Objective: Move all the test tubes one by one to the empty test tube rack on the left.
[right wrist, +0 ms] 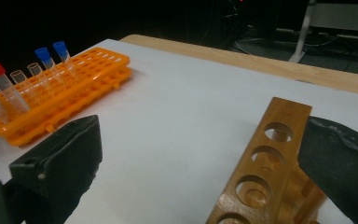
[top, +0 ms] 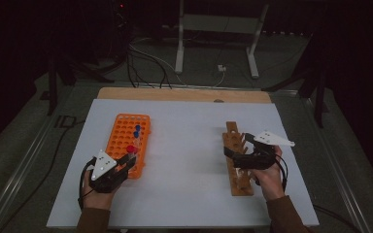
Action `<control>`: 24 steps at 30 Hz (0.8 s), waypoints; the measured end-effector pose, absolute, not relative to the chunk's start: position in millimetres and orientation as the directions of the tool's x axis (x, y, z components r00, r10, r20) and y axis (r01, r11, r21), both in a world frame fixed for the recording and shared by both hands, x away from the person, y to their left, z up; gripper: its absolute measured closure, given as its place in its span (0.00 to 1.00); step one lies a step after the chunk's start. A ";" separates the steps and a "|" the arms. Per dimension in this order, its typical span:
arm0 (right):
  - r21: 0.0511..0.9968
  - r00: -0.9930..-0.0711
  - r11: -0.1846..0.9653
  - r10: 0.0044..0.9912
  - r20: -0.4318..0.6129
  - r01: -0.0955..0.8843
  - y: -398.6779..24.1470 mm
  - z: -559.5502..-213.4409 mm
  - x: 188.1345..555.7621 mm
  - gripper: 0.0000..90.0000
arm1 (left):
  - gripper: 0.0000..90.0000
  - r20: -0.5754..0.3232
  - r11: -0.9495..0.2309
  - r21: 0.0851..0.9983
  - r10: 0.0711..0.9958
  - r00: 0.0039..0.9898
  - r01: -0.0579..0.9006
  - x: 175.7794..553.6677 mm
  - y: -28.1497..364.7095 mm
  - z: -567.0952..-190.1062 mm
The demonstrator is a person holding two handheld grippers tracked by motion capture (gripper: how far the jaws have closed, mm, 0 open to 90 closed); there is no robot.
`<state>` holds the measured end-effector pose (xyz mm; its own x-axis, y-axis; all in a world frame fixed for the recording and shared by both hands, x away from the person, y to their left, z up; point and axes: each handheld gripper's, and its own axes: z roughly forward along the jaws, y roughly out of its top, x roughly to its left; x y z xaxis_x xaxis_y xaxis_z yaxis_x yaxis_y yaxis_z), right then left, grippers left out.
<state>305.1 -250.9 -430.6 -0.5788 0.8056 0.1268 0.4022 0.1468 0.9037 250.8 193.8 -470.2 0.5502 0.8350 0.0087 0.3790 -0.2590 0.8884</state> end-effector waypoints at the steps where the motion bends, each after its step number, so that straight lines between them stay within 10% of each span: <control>1: 0.904 -0.578 0.147 0.806 0.125 0.400 -252.2 -430.4 304.4 0.00 | 0.82 0.012 -0.269 0.882 0.834 0.551 0.387 251.3 193.1 -472.4; 24: 0.906 -0.561 0.178 0.824 0.077 0.385 -267.5 -442.6 290.3 0.00 | 0.70 -0.018 -0.278 0.850 0.834 0.552 0.447 249.3 196.4 -480.3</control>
